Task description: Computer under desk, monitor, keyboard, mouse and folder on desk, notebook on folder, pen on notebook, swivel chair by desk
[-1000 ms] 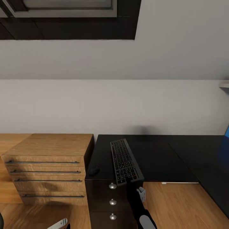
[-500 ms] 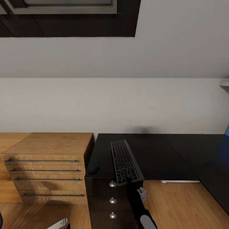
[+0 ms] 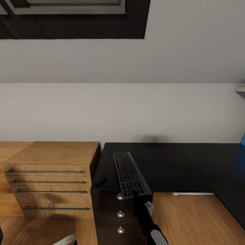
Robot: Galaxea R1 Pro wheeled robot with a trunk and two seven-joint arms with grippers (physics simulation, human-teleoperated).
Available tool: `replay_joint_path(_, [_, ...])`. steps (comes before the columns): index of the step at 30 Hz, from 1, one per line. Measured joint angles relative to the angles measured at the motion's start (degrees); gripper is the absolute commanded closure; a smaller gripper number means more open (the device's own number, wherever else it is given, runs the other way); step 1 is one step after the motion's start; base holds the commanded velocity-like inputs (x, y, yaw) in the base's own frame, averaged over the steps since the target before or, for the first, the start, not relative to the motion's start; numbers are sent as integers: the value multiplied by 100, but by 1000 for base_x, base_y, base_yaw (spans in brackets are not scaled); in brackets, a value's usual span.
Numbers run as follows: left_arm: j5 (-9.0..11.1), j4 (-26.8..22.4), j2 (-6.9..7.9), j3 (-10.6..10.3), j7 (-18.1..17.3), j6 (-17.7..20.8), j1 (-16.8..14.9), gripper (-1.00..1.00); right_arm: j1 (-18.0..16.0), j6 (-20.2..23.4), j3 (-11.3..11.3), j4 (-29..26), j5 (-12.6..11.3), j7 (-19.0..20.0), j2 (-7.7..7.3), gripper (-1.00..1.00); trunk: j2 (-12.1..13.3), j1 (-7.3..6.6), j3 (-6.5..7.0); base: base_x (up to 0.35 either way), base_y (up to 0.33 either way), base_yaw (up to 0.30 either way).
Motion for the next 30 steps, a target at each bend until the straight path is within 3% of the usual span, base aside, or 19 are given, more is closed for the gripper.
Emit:
replay_joint_path(9, [0,1,0,-89,13,0,0,-100,-2,-9,9,-26,31,89,1,100,-362,197,-160,0,0,0])
replay_joint_path(30, [6,10,9,-88,-5,0,-1,-100,-1,-33,16,-35,65,77,-10,100,-363,198,-161,0,0,0])
